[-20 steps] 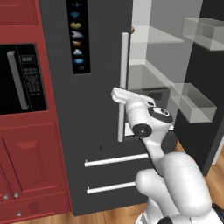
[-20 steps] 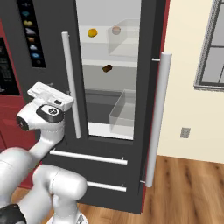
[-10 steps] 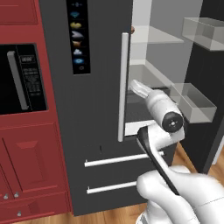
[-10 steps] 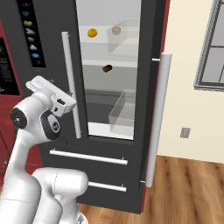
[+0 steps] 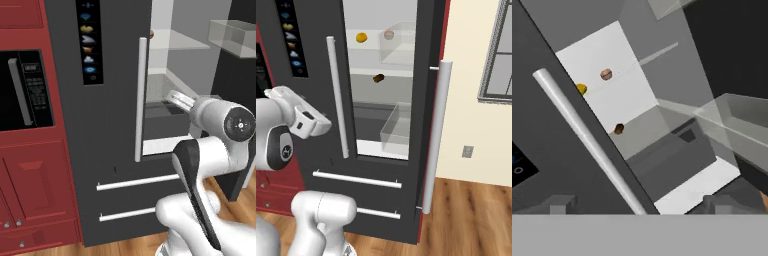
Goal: Place the mango in the correct fridge rack based on whether it is a fruit or vegetable. Finally, close the fridge door.
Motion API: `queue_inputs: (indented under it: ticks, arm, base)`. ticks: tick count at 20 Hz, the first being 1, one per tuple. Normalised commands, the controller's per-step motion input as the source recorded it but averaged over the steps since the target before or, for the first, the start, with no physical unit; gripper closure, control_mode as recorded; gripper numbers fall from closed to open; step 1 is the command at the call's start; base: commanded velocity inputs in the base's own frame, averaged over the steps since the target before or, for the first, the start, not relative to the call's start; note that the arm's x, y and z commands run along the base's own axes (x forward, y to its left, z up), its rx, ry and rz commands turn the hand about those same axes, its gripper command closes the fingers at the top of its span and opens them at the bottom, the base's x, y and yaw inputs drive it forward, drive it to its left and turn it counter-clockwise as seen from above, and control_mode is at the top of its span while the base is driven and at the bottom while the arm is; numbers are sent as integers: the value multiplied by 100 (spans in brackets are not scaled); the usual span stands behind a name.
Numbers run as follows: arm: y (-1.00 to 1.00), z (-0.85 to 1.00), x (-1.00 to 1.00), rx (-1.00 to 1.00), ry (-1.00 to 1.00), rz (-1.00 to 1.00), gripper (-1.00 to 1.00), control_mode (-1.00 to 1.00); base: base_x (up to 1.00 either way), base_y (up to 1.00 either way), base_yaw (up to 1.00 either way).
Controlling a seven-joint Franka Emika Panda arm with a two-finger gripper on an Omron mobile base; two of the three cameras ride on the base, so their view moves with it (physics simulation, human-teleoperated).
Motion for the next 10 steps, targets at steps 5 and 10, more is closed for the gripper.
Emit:
queue_inputs:
  ticks: [5, 10]
  arm:
    - [-80, -24, -99, 22, 0, -4, -100, -100]
    - [-99, -4, -86, 27, 0, -1, -100, -100]
  base:
    - [0, 0, 0]
    - [0, 0, 0]
